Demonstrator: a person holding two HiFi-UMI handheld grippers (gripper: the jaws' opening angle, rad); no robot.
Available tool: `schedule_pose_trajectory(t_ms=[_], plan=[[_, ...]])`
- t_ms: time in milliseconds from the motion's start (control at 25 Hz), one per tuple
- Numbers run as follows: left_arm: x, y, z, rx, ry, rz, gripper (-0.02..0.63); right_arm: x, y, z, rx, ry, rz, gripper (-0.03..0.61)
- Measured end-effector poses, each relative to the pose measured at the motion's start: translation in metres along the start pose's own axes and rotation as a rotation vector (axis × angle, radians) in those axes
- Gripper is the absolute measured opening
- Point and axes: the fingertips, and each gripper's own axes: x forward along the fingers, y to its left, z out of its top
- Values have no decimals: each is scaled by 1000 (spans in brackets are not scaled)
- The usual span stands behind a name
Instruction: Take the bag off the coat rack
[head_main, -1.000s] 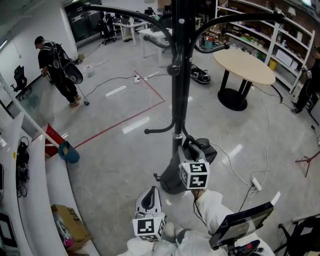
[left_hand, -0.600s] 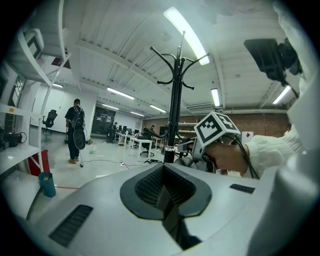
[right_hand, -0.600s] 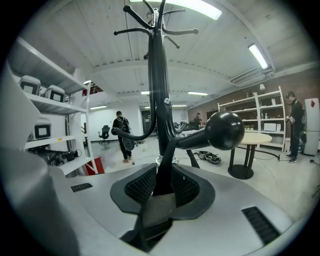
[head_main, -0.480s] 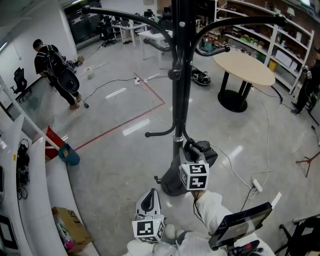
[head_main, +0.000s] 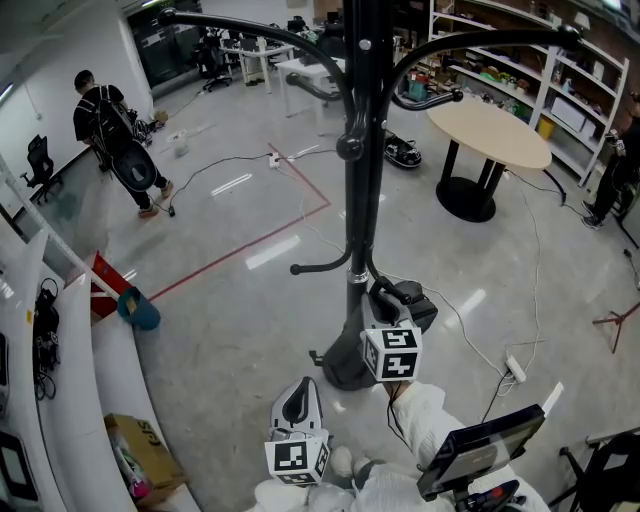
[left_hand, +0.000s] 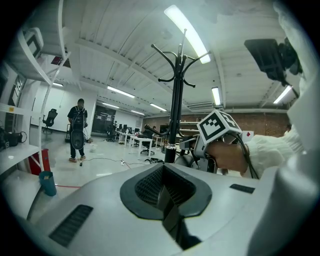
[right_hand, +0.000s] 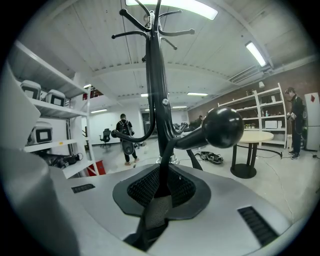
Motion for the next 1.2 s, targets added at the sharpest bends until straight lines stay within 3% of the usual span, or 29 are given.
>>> schedule_pose_trajectory(t_ms=[1200], plan=[[-2,-7,-4,-3,10,-24,2,-23,7,25,-22,-102,21,25]])
